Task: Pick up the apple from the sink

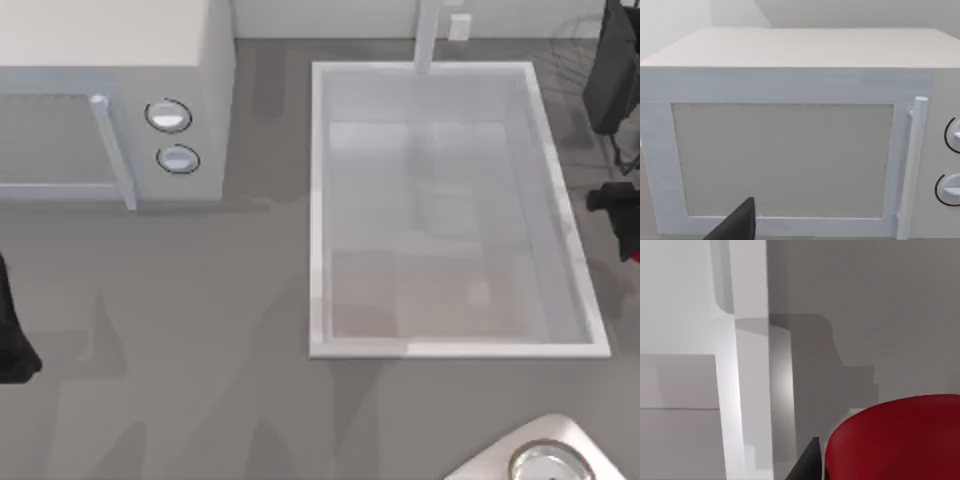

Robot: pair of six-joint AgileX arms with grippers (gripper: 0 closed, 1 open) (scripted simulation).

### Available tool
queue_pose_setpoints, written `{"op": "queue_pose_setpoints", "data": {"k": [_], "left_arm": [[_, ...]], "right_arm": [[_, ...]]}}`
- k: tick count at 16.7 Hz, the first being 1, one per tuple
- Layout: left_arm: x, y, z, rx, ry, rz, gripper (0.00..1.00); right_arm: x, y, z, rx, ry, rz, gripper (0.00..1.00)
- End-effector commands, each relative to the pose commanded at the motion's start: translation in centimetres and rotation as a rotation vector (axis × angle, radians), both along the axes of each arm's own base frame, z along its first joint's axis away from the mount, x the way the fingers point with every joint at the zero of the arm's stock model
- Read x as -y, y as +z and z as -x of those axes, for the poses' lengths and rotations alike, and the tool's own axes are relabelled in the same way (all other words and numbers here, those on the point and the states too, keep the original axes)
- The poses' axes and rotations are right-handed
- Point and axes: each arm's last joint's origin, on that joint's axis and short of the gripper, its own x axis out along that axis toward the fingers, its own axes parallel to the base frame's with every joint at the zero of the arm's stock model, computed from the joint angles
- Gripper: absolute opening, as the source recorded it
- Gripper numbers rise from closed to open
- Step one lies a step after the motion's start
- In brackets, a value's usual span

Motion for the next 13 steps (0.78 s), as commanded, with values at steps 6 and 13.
{"op": "queue_pose_setpoints", "data": {"k": [6, 13], "left_arm": [[0.0, 0.0, 0.0, 0.0, 0.0, 0.0, 1.0], [0.0, 0.0, 0.0, 0.0, 0.0, 0.0, 1.0]], "right_arm": [[0.0, 0.0, 0.0, 0.0, 0.0, 0.0, 0.68], [0.0, 0.0, 0.0, 0.0, 0.0, 0.0, 1.0]]}}
